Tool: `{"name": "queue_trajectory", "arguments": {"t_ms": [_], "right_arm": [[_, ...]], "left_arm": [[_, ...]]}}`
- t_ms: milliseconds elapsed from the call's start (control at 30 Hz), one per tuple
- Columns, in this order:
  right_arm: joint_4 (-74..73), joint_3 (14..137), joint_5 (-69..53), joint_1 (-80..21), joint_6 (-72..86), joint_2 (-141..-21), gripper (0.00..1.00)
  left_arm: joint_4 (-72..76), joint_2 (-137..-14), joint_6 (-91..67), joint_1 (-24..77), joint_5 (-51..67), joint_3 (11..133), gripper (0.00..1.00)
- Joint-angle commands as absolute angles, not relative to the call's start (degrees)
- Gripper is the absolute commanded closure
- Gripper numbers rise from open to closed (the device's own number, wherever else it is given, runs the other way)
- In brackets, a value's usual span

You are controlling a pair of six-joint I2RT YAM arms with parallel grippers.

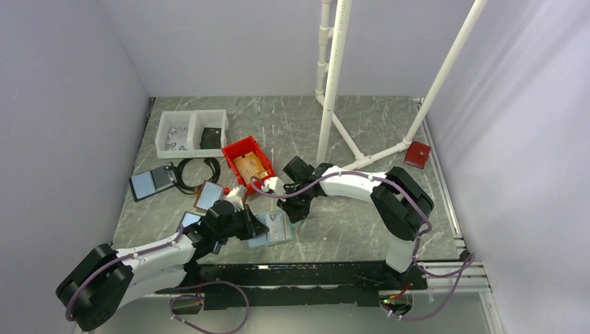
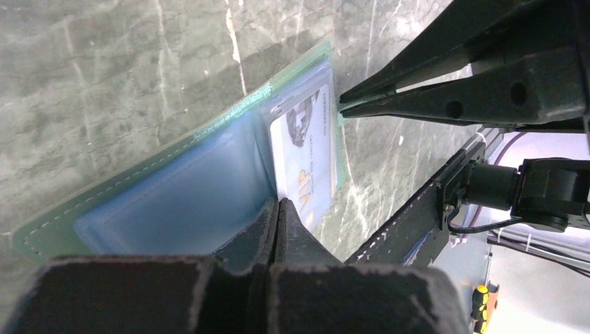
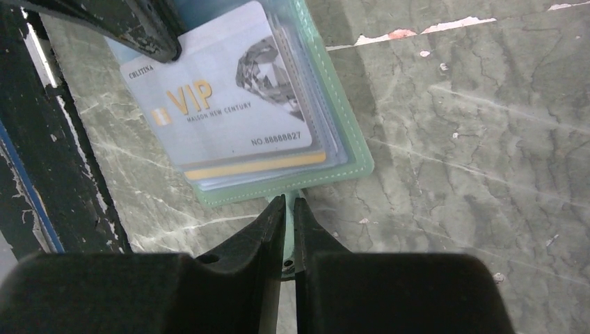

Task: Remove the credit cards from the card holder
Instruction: Remove the credit card from the card holder.

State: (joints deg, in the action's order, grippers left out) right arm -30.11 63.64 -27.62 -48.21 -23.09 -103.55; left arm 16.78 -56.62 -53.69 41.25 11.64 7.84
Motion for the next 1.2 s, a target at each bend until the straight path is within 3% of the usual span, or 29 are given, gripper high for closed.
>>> {"name": "queue_trajectory", "arguments": {"t_ms": [0, 333, 733, 967, 1167], "right_arm": [[-31.3, 65.6, -30.29, -47.99, -24.4, -103.44, 0.87], [-32.44, 65.87, -35.9, -48.07, -25.21, -103.24, 0.87], [-30.92, 65.55, -30.04, -48.49, -22.76, -105.63, 0.88], [-30.68, 65.65, -29.22, -49.89, -22.52, -106.16, 0.88], [-30.17, 65.48, -30.97, -50.77, -21.87, -106.19, 0.88]], "left_arm": [[16.61, -55.62, -53.4, 40.62, 10.88, 6.97, 1.0], [28.82, -66.82, -54.98, 40.12, 16.57, 7.67, 1.0], [30.93, -72.5, -56.42, 39.95, 18.1, 8.9, 1.0], [27.35, -70.5, -56.76, 39.82, 17.69, 8.91, 0.71], [29.71, -73.33, -57.85, 39.56, 18.63, 8.62, 0.69]]}}
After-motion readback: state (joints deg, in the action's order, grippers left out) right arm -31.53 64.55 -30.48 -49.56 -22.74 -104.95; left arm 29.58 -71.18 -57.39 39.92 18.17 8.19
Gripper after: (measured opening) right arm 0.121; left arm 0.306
